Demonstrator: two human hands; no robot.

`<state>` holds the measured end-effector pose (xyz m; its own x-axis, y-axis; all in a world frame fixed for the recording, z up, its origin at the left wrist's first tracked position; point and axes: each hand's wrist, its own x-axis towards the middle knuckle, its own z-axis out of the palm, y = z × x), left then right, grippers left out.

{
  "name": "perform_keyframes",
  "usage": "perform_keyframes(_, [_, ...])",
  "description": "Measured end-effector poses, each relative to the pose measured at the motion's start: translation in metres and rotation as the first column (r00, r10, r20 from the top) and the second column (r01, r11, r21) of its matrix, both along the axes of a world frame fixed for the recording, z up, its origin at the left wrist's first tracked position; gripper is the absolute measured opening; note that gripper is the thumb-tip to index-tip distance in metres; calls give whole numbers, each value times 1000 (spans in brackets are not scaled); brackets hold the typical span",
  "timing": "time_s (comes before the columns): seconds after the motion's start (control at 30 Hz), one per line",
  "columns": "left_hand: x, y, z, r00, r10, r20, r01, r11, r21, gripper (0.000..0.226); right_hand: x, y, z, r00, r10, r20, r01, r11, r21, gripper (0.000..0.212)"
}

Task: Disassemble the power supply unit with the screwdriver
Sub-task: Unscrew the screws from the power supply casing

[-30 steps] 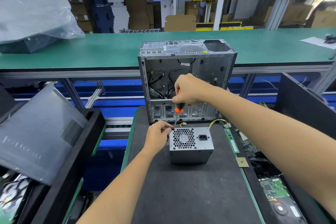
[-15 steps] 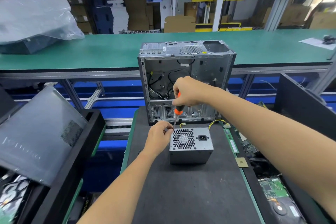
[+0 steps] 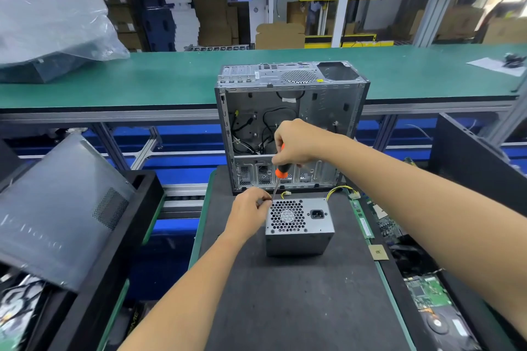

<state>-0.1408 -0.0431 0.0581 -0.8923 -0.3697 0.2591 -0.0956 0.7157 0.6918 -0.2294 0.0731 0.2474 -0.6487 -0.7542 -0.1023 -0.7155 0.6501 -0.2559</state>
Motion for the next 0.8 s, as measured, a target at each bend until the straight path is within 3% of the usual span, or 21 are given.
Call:
perform_keyframes(0.17, [-1,-3,-4,999,44,-2,-43,985,167,12,9,-14,3,960,280,-30,-271,947,170,23])
perform_keyframes(0.33, [-4,-6,-5,996,-33,80,0,924,382,19,3,-25,12,982,187,32,-189,977,98,17])
perform_keyframes(0.5, [-7,-6,-6,990,-22,141,-43,896,441,20,7,-36,12,986,107,-130,-66,956,286,34])
perform_keyframes(0.8, [-8,-2,-4,994,-3,109,-45,902,429,18,9,-43,14,881,442,-169,-314,813,489,30])
